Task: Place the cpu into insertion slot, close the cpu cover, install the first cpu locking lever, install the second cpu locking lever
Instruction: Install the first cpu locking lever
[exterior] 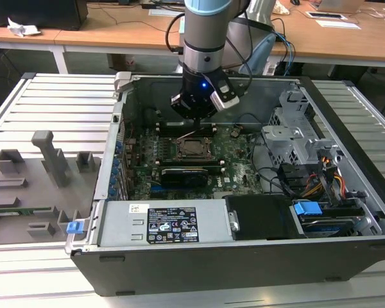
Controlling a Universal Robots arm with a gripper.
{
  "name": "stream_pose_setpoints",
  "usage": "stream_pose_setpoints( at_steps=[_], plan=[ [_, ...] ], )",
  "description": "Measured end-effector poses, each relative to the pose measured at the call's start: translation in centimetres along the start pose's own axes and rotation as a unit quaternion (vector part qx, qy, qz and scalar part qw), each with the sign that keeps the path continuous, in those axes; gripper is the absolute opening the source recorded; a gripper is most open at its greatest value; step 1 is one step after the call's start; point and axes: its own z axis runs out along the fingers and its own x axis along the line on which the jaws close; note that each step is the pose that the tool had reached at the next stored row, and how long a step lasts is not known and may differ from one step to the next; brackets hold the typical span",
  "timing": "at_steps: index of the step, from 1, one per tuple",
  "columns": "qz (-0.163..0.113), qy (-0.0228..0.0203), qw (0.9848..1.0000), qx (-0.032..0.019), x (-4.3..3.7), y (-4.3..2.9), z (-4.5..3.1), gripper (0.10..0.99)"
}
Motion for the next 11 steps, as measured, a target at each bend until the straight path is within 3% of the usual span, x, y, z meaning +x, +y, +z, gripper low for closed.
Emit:
stream_pose_setpoints(
  at_steps=[11],
  plan=[
    [0.000,0.0000,1.0000,0.0000,-0.78,-0.04,1.10,0.106]
  ],
)
